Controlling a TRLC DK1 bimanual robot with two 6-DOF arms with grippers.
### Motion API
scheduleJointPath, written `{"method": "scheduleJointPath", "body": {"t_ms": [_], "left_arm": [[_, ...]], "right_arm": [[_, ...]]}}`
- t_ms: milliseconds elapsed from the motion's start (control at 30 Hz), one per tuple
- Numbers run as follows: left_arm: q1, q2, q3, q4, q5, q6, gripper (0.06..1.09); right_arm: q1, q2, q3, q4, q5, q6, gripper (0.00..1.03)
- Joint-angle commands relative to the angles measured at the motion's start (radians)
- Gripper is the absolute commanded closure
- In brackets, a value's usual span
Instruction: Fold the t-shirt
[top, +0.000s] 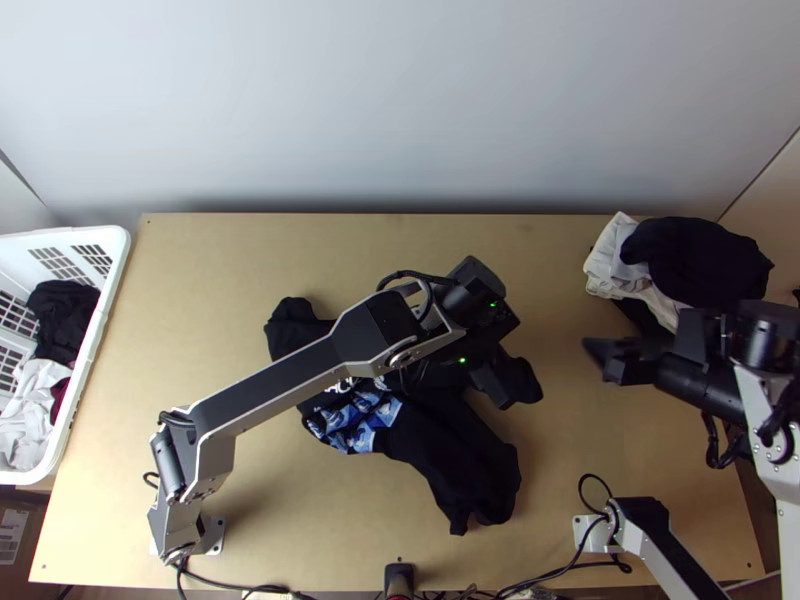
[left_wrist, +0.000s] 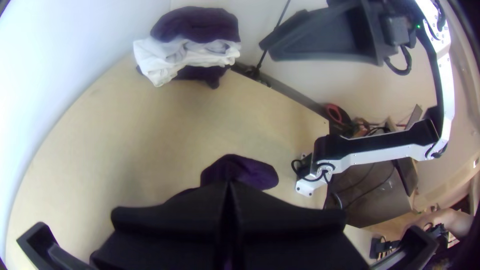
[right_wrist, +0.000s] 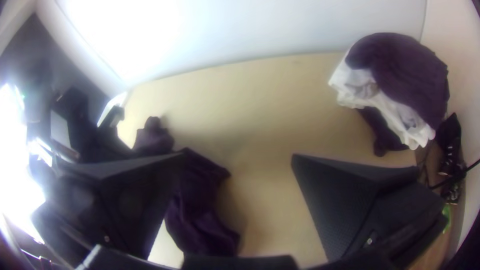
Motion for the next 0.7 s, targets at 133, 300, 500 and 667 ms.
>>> {"method": "scheduleJointPath", "body": {"t_ms": [133, 300, 500, 667], "left_arm": [[0.002, 0.027, 0.067, -0.004, -0.049, -0.015, 1.05], [0.008, 0.026, 0.067, -0.006, -0.063, -0.015, 1.05], [0.011, 0.026, 0.067, -0.006, -0.078, -0.017, 1.05], [0.006, 0.023, 0.067, -0.013, -0.08, -0.017, 1.05]], "right_arm": [[0.165, 0.063, -0.011, -0.083, -0.135, 0.004, 0.05], [0.25, 0.074, -0.057, -0.094, -0.135, -0.026, 0.05], [0.306, 0.098, -0.083, -0.077, -0.129, -0.057, 0.05], [0.329, 0.123, -0.118, 0.006, -0.085, -0.077, 0.07]]}}
